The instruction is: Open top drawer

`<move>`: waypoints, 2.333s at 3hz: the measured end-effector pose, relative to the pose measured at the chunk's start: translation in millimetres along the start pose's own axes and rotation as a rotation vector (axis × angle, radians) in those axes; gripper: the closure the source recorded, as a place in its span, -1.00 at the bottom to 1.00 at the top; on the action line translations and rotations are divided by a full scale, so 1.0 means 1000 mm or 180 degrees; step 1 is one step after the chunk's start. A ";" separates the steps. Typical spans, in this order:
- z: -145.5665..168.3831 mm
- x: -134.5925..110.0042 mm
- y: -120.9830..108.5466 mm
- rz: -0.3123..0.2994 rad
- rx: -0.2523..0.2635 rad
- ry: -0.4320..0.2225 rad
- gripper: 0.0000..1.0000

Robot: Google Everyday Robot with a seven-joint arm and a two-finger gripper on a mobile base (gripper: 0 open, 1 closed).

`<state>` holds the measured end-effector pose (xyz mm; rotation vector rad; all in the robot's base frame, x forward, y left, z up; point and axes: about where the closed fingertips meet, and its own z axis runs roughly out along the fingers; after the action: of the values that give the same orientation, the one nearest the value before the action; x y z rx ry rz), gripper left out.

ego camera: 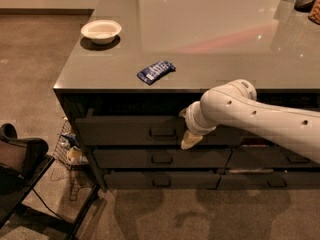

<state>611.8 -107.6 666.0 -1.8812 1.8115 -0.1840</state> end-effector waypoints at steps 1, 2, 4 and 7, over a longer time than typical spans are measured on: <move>0.001 -0.001 0.001 -0.0003 -0.0006 -0.0001 -0.59; 0.002 -0.001 0.001 -0.0007 -0.0012 -0.0003 -0.12; -0.010 0.000 0.017 -0.0038 -0.0136 0.0101 0.95; -0.042 0.005 0.045 -0.0045 -0.0347 0.0240 1.00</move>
Offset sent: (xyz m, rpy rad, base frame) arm -0.0004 0.0007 -0.0009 -0.0003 0.0015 0.0016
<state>553.8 -122.7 680.1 -1.9871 1.8932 -0.1663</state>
